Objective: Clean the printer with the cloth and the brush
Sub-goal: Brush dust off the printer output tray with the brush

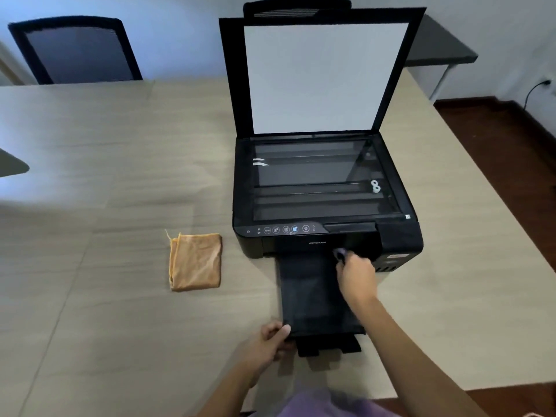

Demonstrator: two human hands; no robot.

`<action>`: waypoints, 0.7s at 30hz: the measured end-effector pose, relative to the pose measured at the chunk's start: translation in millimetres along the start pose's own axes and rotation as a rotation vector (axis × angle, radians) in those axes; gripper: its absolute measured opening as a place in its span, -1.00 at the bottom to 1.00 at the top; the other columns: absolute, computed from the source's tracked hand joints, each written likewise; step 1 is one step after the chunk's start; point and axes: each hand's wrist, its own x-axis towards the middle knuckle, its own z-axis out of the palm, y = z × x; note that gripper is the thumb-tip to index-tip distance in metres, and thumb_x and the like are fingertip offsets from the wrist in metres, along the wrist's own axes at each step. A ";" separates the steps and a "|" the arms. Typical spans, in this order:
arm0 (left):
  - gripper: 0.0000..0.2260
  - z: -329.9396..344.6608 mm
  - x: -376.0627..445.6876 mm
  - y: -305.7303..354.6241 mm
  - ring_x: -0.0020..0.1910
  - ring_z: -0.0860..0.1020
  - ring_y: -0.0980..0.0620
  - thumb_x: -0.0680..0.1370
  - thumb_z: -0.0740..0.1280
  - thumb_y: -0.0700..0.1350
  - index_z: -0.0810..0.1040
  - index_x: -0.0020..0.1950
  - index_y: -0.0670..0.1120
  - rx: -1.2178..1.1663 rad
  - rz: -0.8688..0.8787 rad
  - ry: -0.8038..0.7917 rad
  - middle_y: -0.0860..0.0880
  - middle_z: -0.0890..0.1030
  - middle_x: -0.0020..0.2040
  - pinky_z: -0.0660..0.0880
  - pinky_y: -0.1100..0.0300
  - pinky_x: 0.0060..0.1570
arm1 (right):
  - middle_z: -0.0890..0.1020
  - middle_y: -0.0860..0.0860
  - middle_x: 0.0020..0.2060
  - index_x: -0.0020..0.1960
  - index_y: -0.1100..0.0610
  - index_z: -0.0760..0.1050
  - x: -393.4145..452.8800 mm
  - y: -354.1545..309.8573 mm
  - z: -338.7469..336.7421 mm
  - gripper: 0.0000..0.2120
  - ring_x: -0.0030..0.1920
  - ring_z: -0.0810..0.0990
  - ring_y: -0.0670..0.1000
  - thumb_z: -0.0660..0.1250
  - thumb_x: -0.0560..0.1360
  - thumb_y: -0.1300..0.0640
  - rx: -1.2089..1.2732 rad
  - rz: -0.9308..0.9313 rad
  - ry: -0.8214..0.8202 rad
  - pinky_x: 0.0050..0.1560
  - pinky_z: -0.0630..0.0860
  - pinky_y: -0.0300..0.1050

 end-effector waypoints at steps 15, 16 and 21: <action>-0.84 -3.2 8.8 -5.4 -0.24 0.59 0.15 0.60 0.27 -0.05 0.56 -0.15 -0.03 0.060 0.012 -0.055 0.01 0.61 -0.19 0.43 0.29 -0.26 | 0.68 0.18 -0.15 -0.05 0.14 0.56 -20.1 24.5 -13.7 -0.79 -0.06 0.61 0.24 0.24 0.50 0.03 -0.090 -0.183 -0.182 -0.21 0.41 -0.03; -0.85 -3.2 8.4 -6.6 -0.22 0.59 0.14 0.61 0.26 -0.05 0.56 -0.12 -0.03 0.065 0.014 -0.061 0.00 0.61 -0.17 0.42 0.30 -0.27 | 0.68 0.19 -0.14 -0.05 0.15 0.57 -19.6 30.1 -17.3 -0.79 -0.06 0.61 0.24 0.24 0.50 0.04 -0.106 -0.166 -0.179 -0.21 0.41 -0.02; -0.85 -4.3 8.2 -5.3 -0.19 0.62 0.14 0.63 0.22 -0.08 0.56 -0.06 -0.04 0.086 0.021 -0.068 0.00 0.64 -0.13 0.40 0.31 -0.27 | 0.66 0.15 -0.17 -0.16 0.14 0.52 -37.3 30.9 -19.0 -0.78 -0.08 0.59 0.20 0.26 0.45 -0.02 -0.139 -0.238 -0.369 -0.20 0.42 -0.04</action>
